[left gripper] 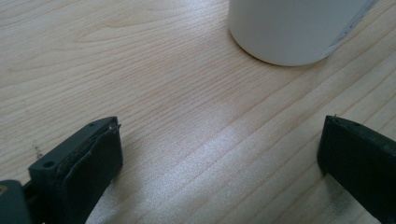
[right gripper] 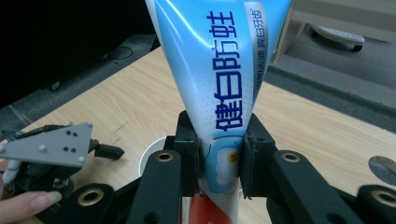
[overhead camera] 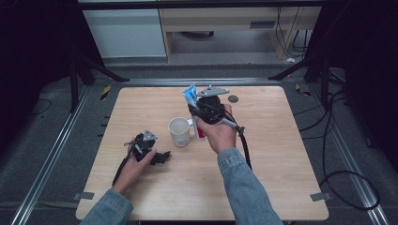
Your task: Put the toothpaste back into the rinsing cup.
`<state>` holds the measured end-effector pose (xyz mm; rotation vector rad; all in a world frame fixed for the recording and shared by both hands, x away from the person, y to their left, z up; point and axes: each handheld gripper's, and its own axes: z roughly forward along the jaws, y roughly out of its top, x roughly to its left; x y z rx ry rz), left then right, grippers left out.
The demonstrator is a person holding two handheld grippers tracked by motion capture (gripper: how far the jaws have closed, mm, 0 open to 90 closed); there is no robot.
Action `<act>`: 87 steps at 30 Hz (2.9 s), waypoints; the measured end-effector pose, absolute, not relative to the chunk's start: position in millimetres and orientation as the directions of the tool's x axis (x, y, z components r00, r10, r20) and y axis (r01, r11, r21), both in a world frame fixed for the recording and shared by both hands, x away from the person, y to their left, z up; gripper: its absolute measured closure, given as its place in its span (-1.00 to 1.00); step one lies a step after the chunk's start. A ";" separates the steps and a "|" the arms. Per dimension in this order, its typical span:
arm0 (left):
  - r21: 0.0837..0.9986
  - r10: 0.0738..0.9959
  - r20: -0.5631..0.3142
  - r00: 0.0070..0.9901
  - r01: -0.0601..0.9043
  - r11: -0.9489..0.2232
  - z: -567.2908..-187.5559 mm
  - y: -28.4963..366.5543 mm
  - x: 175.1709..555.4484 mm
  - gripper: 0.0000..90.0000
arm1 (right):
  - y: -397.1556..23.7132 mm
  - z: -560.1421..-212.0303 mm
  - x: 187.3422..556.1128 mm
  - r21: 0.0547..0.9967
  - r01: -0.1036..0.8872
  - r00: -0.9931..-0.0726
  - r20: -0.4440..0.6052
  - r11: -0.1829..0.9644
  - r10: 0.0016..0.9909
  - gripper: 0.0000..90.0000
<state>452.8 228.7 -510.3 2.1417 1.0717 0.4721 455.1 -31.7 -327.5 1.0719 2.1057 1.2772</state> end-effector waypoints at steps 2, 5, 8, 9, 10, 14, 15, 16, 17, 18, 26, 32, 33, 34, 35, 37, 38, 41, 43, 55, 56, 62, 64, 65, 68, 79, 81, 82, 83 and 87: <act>0.716 0.805 0.016 0.593 0.555 -0.424 -510.3 228.6 452.7 -1.00 | -30.2 -325.0 456.5 0.887 0.383 -0.591 0.020 0.258 0.806 0.61; 0.716 0.805 0.017 0.593 0.555 -0.423 -510.3 228.6 452.7 -1.00 | -27.3 -321.7 460.0 0.892 0.378 -0.587 0.025 0.247 0.809 0.61; 0.716 0.805 0.016 0.593 0.556 -0.423 -510.3 228.6 452.7 -1.00 | -22.9 -319.3 462.9 0.896 0.371 -0.588 0.023 0.244 0.808 0.61; 0.715 0.805 0.016 0.593 0.556 -0.424 -510.2 228.7 452.7 -1.00 | -21.6 -318.8 463.6 0.897 0.368 -0.589 0.022 0.244 0.808 0.61; 0.715 0.805 0.016 0.593 0.556 -0.424 -510.2 228.7 452.7 -1.00 | -20.2 -318.6 464.8 0.902 0.359 -0.592 0.021 0.240 0.805 0.61; 0.713 0.803 0.018 0.595 0.555 -0.428 -510.1 228.8 452.7 -1.00 | -14.6 -316.9 467.3 0.908 0.359 -0.589 0.039 0.218 0.808 0.61; 0.713 0.803 0.019 0.595 0.555 -0.428 -510.1 228.9 452.7 -1.00 | -13.1 -316.1 468.2 0.910 0.354 -0.587 0.035 0.218 0.809 0.61; 0.713 0.803 0.019 0.595 0.555 -0.428 -510.1 228.9 452.7 -1.00 | -11.7 -315.2 469.3 0.911 0.349 -0.587 0.031 0.218 0.809 0.61; 0.714 0.804 0.019 0.595 0.555 -0.428 -510.1 228.8 452.7 -1.00 | -11.7 -315.2 469.3 0.911 0.349 -0.587 0.031 0.218 0.809 0.61; 0.714 0.803 0.019 0.595 0.555 -0.428 -510.1 228.8 452.7 -1.00 | -9.5 -313.7 471.0 0.918 0.342 -0.580 0.038 0.200 0.814 0.61; 0.713 0.802 0.019 0.597 0.554 -0.429 -510.1 228.8 452.5 -1.00 | -6.3 -314.1 475.8 0.932 0.318 -0.567 0.041 0.172 0.822 0.61; 0.713 0.802 0.019 0.597 0.554 -0.429 -510.1 228.8 452.5 -1.00 | -4.7 -312.2 476.6 0.945 0.293 -0.555 0.047 0.142 0.830 0.61; 0.713 0.802 0.019 0.597 0.554 -0.429 -510.1 228.8 452.5 -1.00 | -3.9 -312.5 476.6 0.945 0.294 -0.553 0.049 0.141 0.832 0.61; 0.714 0.803 0.019 0.596 0.554 -0.428 -510.1 228.8 452.5 -1.00 | -3.0 -313.2 477.0 0.946 0.291 -0.553 0.047 0.140 0.832 0.61; 0.714 0.803 0.019 0.596 0.554 -0.428 -510.1 228.8 452.5 -1.00 | -3.0 -313.2 477.0 0.946 0.291 -0.553 0.047 0.140 0.832 0.61; 0.714 0.803 0.019 0.596 0.554 -0.428 -510.1 228.8 452.5 -1.00 | -1.0 -314.4 477.5 0.948 0.287 -0.550 0.047 0.136 0.834 0.61; 0.714 0.803 0.019 0.596 0.554 -0.428 -510.1 228.7 452.5 -1.00 | 1.1 -315.3 478.0 0.950 0.285 -0.552 0.051 0.131 0.832 0.61; 0.714 0.802 0.018 0.597 0.554 -0.428 -510.1 228.8 452.5 -1.00 | 4.1 -316.8 478.4 0.951 0.279 -0.554 0.049 0.130 0.831 0.61; 0.714 0.802 0.018 0.597 0.554 -0.428 -510.1 228.8 452.5 -1.00 | 6.0 -318.0 478.4 0.952 0.276 -0.554 0.044 0.133 0.831 0.61; 0.714 0.802 0.018 0.597 0.554 -0.428 -510.1 228.8 452.6 -1.00 | 16.1 -324.2 472.6 0.965 0.234 -0.535 0.028 0.116 0.844 0.61; 0.715 0.803 0.018 0.596 0.554 -0.428 -510.2 228.7 452.6 -1.00 | 17.4 -327.2 470.7 0.968 0.224 -0.531 0.026 0.111 0.847 0.61; 0.713 0.801 0.017 0.598 0.555 -0.430 -510.0 228.9 452.7 -1.00 | 21.7 -335.7 465.1 0.976 0.188 -0.524 0.009 0.105 0.852 0.61; 0.713 0.801 0.017 0.599 0.555 -0.430 -510.0 228.9 452.7 -1.00 | 22.0 -337.0 465.0 0.977 0.187 -0.524 0.012 0.101 0.852 0.61; 0.714 0.802 0.018 0.597 0.553 -0.428 -510.2 228.8 452.7 -1.00 | 22.2 -340.1 465.4 0.979 0.186 -0.520 0.020 0.090 0.854 0.61; 0.714 0.801 0.018 0.598 0.553 -0.429 -510.2 228.8 452.8 -1.00 | 22.7 -346.4 465.6 0.977 0.195 -0.516 0.030 0.083 0.856 0.61; 0.715 0.801 0.017 0.599 0.553 -0.429 -510.2 228.8 452.8 -1.00 | 28.2 -367.6 466.7 0.970 0.229 -0.514 0.053 0.078 0.856 0.61; 0.715 0.801 0.017 0.599 0.553 -0.429 -510.2 228.8 452.8 -1.00 | 28.8 -368.8 467.2 0.970 0.229 -0.515 0.051 0.079 0.856 0.61; 0.715 0.800 0.017 0.599 0.553 -0.429 -510.2 228.8 452.8 -1.00 | 29.7 -371.4 467.7 0.969 0.232 -0.515 0.053 0.079 0.856 0.61; 0.715 0.800 0.017 0.599 0.553 -0.429 -510.2 228.8 452.9 -1.00 | 30.0 -372.9 468.0 0.969 0.235 -0.514 0.054 0.080 0.856 0.61; 0.715 0.800 0.018 0.599 0.552 -0.429 -510.3 228.8 452.9 -1.00 | 30.4 -379.8 469.1 0.968 0.240 -0.510 0.058 0.077 0.858 0.61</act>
